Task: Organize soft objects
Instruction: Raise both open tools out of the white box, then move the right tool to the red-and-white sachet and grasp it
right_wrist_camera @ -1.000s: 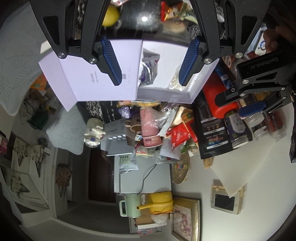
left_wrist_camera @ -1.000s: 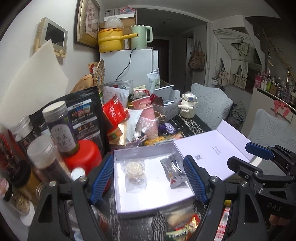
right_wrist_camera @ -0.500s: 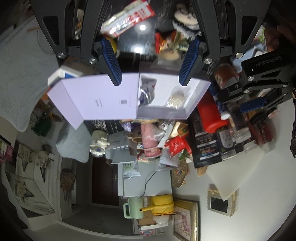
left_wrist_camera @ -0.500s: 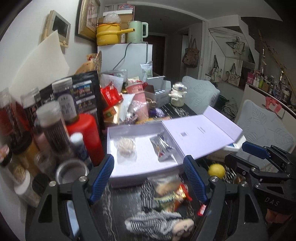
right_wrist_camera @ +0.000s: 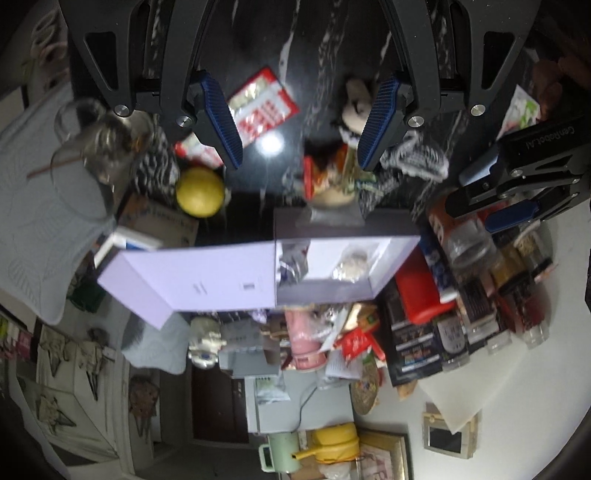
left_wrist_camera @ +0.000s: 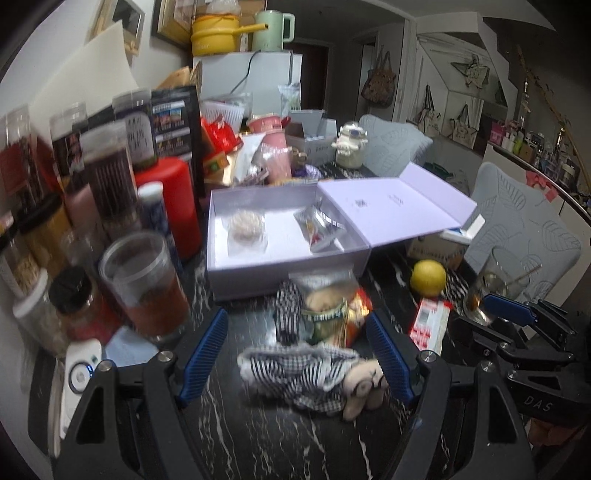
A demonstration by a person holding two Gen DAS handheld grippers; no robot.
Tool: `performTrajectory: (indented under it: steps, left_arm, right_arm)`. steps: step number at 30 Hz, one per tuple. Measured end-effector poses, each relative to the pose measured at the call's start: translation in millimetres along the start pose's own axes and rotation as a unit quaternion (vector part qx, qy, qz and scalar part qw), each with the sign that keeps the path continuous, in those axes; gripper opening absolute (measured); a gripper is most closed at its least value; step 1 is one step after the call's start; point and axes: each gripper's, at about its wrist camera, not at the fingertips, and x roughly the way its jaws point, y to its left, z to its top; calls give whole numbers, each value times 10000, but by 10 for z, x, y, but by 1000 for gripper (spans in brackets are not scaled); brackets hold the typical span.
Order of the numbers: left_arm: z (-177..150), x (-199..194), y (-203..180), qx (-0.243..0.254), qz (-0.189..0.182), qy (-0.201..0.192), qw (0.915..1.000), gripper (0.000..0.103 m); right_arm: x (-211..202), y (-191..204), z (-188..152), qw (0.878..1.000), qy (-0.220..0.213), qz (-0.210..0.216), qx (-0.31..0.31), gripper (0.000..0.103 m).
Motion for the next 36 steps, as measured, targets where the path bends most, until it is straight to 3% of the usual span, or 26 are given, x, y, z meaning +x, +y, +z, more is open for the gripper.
performTrajectory:
  steps: [12, 17, 22, 25, 31, 36]
  left_arm:
    - [-324, 172, -27, -365, -198, 395, 9984, 77]
    - [-323, 316, -121, -447, -243, 494, 9975, 77]
    - [-339, 599, -225, -493, -143, 851, 9951, 77]
    - [-379, 755, -252, -543, -99, 1041, 9930, 77]
    - [-361, 809, -311, -303, -27, 971, 9948, 77]
    - [-395, 763, -216, -310, -202, 919, 9951, 77]
  right_arm:
    - [111, -122, -412, 9990, 368, -30, 251, 65]
    - [187, -218, -466, 9985, 456, -88, 276, 65]
    - [246, -318, -467, 9985, 462, -134, 260, 65]
    - [309, -368, -470, 9983, 506, -223, 202, 70]
    - [477, -525, -456, 9966, 627, -197, 500, 78]
    - [631, -582, -427, 9950, 697, -213, 679, 85]
